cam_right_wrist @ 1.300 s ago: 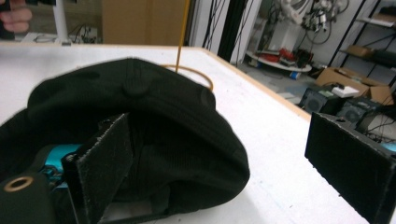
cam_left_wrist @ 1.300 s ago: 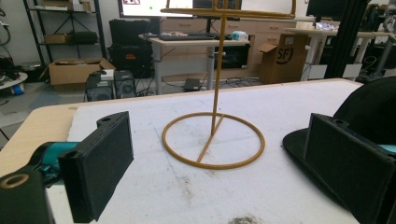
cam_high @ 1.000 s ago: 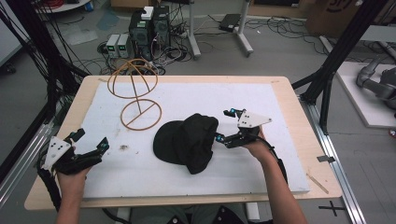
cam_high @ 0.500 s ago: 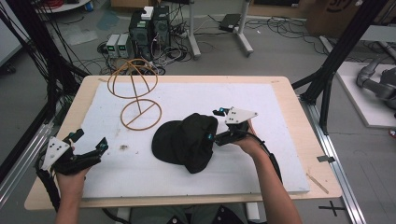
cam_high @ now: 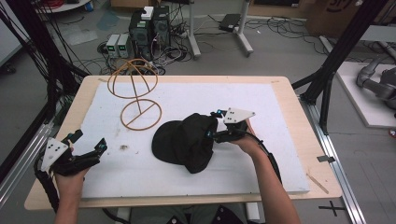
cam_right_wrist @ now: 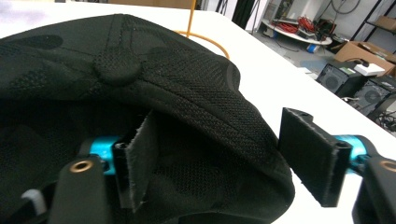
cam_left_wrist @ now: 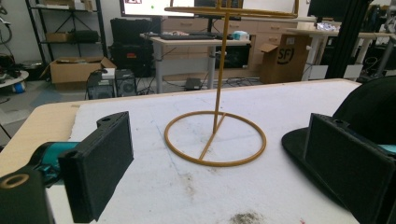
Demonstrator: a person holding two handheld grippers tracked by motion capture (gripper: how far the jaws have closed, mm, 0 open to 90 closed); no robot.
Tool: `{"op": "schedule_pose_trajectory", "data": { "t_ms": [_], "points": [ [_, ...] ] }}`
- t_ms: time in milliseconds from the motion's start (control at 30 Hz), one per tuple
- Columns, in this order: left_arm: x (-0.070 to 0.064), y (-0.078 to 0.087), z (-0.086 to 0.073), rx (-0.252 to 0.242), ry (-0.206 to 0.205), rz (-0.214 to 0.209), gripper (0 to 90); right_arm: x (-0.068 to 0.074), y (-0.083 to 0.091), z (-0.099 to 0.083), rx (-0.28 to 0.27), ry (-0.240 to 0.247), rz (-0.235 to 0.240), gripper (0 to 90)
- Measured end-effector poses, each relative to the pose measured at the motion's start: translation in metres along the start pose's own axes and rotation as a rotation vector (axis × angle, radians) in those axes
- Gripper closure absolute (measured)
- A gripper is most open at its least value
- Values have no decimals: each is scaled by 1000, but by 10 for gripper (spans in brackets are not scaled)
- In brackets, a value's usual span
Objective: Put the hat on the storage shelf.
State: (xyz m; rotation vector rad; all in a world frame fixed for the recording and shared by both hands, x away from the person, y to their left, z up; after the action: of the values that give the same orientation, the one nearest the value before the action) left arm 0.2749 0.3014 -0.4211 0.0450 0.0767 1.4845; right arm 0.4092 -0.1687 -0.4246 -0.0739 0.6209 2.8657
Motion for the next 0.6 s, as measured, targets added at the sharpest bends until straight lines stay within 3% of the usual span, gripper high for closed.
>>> {"op": "schedule_pose_trajectory", "data": {
  "t_ms": [133, 333, 600],
  "points": [
    [0, 0, 0, 0, 0, -2, 86, 0, 0, 0, 1, -4, 5, 379],
    [0, 0, 0, 0, 1, -1, 86, 4, -1, 2, 30, 6, 14, 584],
    [1, 0, 0, 0, 1, 0, 86, 7, -2, 2, 46, -28, 12, 819]
  ]
}}
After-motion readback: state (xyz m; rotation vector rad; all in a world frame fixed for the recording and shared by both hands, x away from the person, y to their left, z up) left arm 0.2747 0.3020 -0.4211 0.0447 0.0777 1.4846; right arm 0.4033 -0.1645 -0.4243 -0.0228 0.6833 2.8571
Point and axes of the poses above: each handheld gripper's, and its own axes: y roughly backward along the jaws, z roughly out of its top, x roughly to its left, the point moved 2 cm from there along -y, roughly forward along the jaws, and after that the axes turned 15 degrees about z, right-handed, at the moved point
